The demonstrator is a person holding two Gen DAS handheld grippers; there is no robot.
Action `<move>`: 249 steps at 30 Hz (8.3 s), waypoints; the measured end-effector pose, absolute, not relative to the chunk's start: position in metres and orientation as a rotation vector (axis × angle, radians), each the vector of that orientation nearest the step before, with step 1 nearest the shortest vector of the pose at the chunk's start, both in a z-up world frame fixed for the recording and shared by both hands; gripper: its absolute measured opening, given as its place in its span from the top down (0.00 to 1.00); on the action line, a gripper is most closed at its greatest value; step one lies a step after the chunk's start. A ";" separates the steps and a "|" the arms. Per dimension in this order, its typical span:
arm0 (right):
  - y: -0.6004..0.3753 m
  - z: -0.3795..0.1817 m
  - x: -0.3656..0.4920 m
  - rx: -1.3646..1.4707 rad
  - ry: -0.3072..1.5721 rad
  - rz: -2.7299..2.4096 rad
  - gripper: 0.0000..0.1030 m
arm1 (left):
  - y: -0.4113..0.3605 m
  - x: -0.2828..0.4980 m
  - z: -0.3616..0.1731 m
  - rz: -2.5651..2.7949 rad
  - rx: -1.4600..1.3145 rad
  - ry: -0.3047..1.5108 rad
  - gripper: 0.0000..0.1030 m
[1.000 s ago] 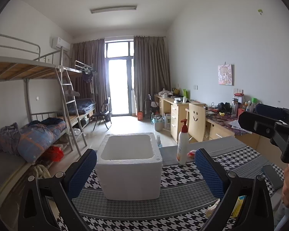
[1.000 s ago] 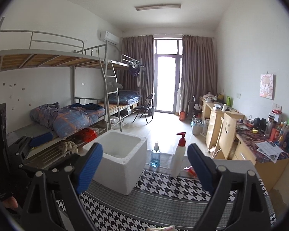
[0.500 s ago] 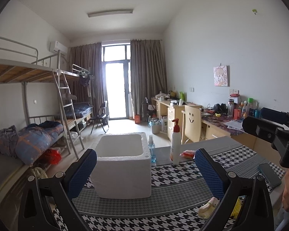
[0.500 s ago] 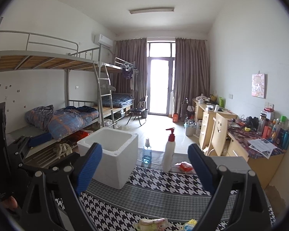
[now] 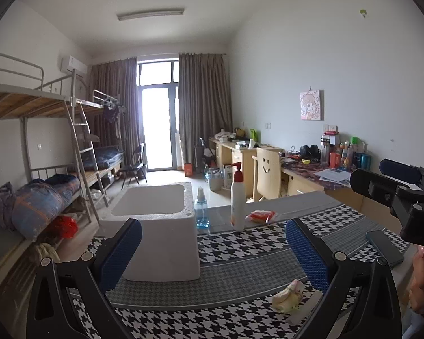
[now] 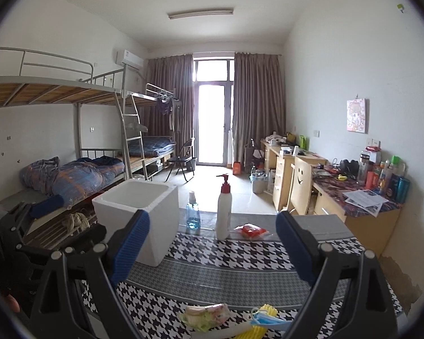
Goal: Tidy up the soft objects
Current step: 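Move both grippers toward the small items lying on the houndstooth table, then grasp the green-labelled tissue pack with the left gripper while the right gripper grasps the blue face mask, then lift the tissue pack with the left gripper while the right gripper lifts the blue mask, then carry the tissue pack and blue mask toward the white foam box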
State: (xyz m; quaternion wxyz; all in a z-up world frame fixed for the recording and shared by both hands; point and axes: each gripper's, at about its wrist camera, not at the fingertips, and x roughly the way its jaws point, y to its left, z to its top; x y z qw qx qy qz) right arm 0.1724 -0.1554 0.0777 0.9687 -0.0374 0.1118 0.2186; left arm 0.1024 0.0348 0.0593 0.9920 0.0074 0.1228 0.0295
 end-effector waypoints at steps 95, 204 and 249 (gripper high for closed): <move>-0.255 -0.064 0.236 -0.042 0.665 0.144 0.10 | -0.044 0.200 -0.065 -0.224 0.092 0.731 0.01; -0.236 -0.010 0.220 0.037 0.574 0.243 0.92 | -0.018 0.161 -0.015 -0.240 0.081 0.599 0.77; -0.191 0.025 0.245 -0.013 0.484 0.391 0.92 | 0.024 0.173 0.023 -0.065 0.008 0.466 0.77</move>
